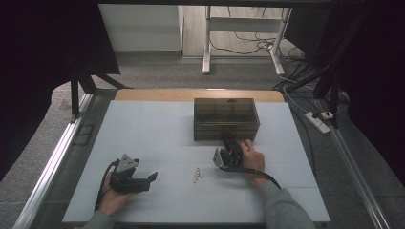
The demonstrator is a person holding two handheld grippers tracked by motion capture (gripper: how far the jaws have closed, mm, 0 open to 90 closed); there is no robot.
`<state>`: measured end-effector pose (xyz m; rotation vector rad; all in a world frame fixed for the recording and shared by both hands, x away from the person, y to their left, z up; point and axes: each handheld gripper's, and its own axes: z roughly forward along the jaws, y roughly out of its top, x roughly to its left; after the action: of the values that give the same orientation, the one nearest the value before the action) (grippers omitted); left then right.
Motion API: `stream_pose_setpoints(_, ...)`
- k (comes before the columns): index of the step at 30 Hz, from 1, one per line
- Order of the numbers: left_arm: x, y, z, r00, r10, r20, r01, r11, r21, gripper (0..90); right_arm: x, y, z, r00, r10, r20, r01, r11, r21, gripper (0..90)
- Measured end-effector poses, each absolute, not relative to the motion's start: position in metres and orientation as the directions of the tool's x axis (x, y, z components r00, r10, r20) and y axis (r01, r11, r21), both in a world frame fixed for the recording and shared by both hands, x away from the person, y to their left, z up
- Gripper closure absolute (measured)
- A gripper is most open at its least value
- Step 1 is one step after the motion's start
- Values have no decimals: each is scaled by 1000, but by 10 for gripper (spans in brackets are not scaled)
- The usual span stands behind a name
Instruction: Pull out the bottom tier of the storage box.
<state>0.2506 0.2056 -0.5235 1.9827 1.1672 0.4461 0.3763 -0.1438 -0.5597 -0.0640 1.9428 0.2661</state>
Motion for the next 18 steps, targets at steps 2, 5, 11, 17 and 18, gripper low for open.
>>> stream_pose_setpoints(2, 251, 206, -524, 517, 852, -83, 580, -277, 766, 119, 376, -144, -560, -378, 83, -922, -173, 972, 158, 794)
stream_pose_setpoints(5, 251, 206, -524, 515, 853, -84, 580, -275, 767, 119, 376, -144, -559, -377, 79, -923, -170, 974, 153, 794)
stream_pose_setpoints(11, 251, 206, -524, 513, 854, -82, 580, -275, 767, 119, 374, -144, -558, -371, 73, -926, -164, 976, 143, 795)
stream_pose_setpoints(17, 251, 207, -524, 511, 856, -81, 580, -273, 768, 119, 371, -144, -558, -373, 67, -925, -172, 975, 140, 795)
stream_pose_setpoints(18, 251, 207, -524, 511, 856, -81, 580, -273, 768, 119, 370, -144, -558, -374, 68, -925, -173, 975, 141, 795)
